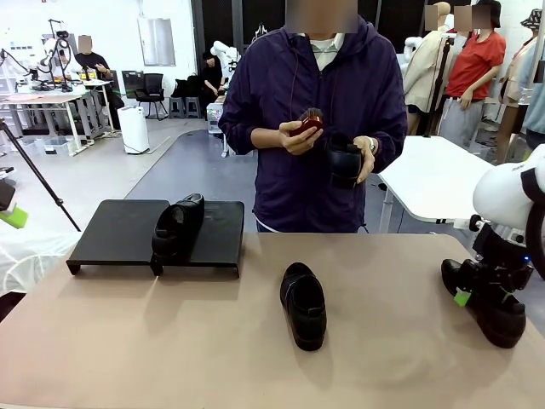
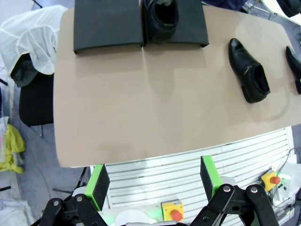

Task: Organize the shoes by placing them on the stand.
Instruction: Pick up one Shoe and place it in the middle of the table.

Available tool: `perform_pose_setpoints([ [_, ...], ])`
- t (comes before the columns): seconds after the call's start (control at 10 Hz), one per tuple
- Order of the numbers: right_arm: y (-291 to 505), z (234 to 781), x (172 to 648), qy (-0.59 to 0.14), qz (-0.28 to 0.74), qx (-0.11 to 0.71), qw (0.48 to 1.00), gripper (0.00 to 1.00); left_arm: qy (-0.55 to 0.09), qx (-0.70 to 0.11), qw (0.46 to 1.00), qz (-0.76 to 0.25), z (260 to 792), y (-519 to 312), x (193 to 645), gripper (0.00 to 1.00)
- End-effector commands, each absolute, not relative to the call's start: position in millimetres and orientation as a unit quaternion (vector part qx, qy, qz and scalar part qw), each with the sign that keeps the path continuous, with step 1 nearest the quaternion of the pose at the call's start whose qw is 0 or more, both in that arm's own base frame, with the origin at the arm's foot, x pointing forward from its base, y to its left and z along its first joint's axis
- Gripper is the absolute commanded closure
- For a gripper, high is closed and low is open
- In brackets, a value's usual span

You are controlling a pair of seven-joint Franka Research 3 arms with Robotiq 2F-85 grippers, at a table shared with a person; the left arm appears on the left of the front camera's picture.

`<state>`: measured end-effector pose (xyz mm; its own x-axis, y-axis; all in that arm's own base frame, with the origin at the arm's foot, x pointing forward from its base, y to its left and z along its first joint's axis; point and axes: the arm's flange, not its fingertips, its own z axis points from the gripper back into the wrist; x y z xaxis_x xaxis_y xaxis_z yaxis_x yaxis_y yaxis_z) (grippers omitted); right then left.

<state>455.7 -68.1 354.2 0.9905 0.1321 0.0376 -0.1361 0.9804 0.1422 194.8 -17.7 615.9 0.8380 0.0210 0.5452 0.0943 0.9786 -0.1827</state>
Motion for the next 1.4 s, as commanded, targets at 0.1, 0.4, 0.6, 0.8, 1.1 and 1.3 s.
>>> perform_pose_setpoints([
  [0.1,-68,348,456,-0.012,0.071,0.064,0.995,1.0,-0.289,-0.107,0.951,-0.021,613,-17,195,0.0],
  [0.4,-69,347,458,-0.009,0.07,0.058,0.996,1.0,-0.289,-0.107,0.951,-0.021,613,-17,195,0.0],
  [0.6,-69,347,459,-0.006,0.067,0.052,0.996,1.0,-0.289,-0.107,0.951,-0.021,613,-17,195,0.0],
  [0.8,-69,348,458,-0.007,0.064,0.047,0.997,1.0,-0.289,-0.107,0.951,-0.021,613,-17,195,0.0],
  [1.1,-73,363,459,-0.017,0.056,0.046,0.997,1.0,-0.289,-0.107,0.951,-0.021,613,-17,195,0.0],
  [1.3,-74,425,454,-0.06,0.022,0.036,0.997,1.0,-0.289,-0.107,0.951,-0.021,613,-17,195,0.0],
])
